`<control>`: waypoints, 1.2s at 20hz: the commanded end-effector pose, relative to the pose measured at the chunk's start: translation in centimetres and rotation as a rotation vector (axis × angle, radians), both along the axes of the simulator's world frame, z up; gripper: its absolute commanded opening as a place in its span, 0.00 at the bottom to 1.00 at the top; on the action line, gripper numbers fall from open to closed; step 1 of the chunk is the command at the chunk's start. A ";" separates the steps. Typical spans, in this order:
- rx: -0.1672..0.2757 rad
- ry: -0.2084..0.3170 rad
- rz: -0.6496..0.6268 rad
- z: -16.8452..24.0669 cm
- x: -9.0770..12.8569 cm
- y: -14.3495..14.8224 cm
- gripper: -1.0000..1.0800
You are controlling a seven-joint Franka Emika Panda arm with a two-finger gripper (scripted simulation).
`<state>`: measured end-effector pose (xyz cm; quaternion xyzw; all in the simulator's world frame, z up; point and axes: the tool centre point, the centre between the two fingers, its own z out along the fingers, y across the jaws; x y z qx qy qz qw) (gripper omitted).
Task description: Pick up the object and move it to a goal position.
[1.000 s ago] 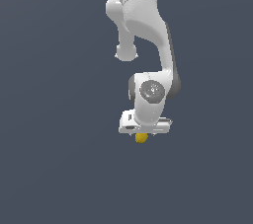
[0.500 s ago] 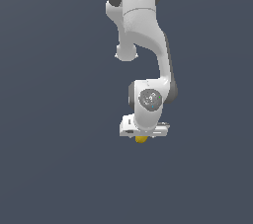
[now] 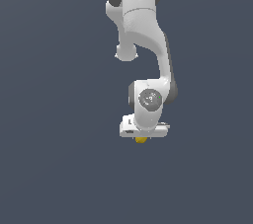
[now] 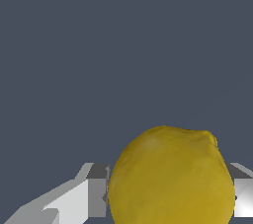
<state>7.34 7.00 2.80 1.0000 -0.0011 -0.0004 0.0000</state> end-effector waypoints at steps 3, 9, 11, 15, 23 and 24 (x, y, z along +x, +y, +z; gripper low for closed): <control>0.000 0.000 0.000 0.1 0.0 0.0 0.00; 0.000 0.000 0.000 2.3 0.6 -0.4 0.00; 0.000 0.000 0.000 3.5 0.9 -0.7 0.00; 0.000 0.000 0.000 6.6 1.7 -1.3 0.00; 0.000 0.000 0.000 14.0 3.7 -2.7 0.00; 0.000 0.000 0.000 14.8 3.9 -2.8 0.00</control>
